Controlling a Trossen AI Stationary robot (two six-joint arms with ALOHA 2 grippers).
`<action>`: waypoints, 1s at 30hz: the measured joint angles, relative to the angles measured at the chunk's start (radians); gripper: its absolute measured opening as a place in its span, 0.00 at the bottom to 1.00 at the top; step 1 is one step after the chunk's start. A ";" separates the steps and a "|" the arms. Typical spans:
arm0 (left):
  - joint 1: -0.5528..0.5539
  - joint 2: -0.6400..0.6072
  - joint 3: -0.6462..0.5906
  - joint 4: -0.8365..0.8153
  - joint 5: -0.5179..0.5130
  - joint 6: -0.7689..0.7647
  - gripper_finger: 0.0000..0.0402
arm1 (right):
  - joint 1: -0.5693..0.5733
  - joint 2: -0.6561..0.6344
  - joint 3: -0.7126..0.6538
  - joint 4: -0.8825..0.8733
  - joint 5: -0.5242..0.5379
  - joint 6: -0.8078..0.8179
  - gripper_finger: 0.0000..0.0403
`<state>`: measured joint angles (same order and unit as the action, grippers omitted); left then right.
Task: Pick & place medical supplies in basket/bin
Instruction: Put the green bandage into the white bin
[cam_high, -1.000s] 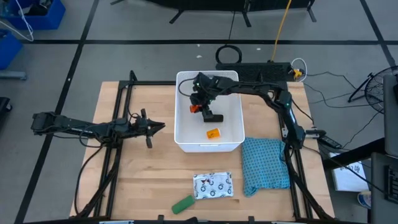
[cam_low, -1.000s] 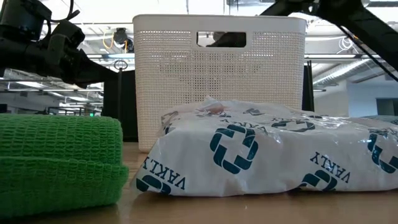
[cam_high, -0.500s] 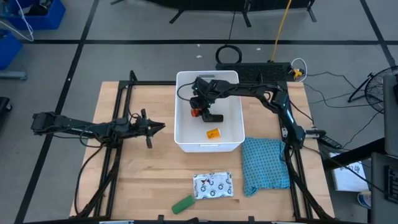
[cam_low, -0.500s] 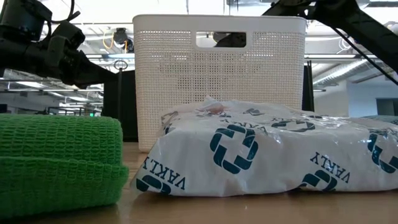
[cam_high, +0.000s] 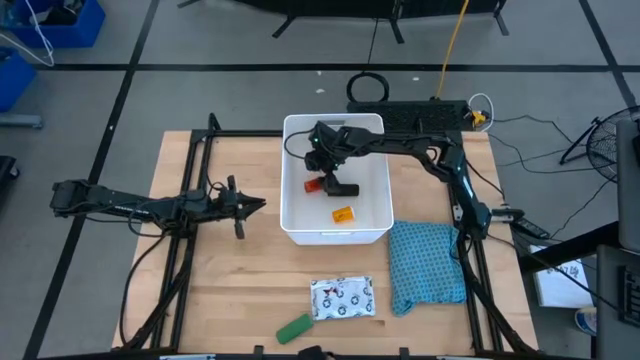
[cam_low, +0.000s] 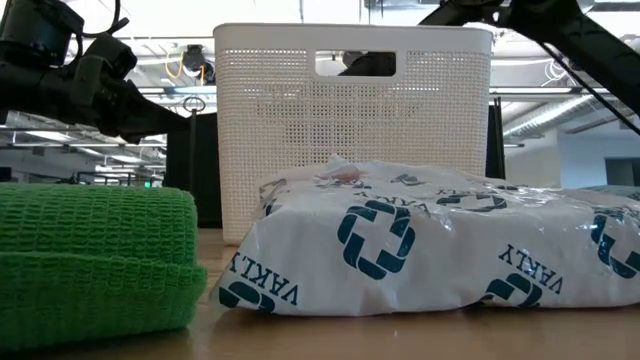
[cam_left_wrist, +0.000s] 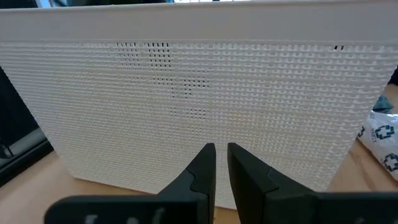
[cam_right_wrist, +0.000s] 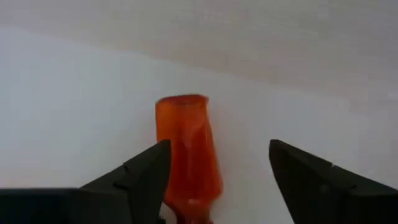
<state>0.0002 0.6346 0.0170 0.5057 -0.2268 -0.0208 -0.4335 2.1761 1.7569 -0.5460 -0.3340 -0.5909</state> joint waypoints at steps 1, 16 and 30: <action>0.000 0.000 0.000 0.001 0.000 0.000 0.12 | 0.000 -0.014 0.000 -0.006 0.019 -0.001 0.67; 0.000 0.000 0.000 -0.009 -0.005 0.019 0.12 | 0.011 -0.703 0.001 -0.102 -0.153 0.130 0.52; 0.000 0.000 0.000 0.020 -0.010 0.045 0.12 | 0.176 -1.355 -0.494 -0.065 -0.210 0.316 0.03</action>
<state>0.0002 0.6346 0.0170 0.5257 -0.2371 0.0238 -0.2571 0.8212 1.2634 -0.6105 -0.5443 -0.2748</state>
